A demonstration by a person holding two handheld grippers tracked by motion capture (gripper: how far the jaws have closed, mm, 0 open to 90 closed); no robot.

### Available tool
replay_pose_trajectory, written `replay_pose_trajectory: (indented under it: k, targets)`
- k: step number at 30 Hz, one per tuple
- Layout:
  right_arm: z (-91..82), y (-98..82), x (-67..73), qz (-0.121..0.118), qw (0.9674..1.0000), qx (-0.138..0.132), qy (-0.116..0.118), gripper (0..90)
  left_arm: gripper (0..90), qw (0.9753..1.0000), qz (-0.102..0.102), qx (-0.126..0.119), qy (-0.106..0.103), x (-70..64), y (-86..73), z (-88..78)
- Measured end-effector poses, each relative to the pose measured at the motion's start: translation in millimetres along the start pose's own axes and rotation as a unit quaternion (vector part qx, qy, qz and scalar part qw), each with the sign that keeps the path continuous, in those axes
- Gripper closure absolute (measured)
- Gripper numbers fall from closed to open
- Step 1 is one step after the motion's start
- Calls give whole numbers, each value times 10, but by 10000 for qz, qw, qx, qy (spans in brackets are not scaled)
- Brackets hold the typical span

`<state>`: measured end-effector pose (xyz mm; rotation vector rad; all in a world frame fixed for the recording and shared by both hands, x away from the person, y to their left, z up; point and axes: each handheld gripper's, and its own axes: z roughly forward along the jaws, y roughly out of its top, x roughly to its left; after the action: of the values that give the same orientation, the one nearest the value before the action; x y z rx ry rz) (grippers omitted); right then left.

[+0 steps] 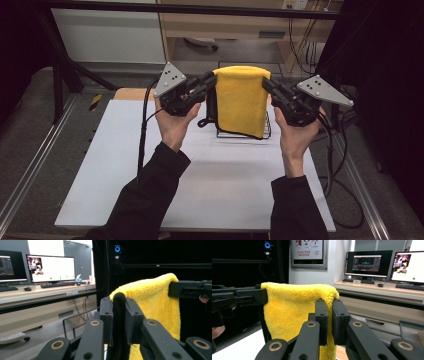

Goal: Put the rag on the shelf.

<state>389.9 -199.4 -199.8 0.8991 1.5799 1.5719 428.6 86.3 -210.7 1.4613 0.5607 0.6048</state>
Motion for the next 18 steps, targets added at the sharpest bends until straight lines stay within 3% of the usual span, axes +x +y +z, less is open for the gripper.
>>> replay_pose_trajectory:
  k: [18]
  targets:
    - [27,295,-119,-26,9995,-267,-162,846,781,9997,152,-196,38,5,360,188]
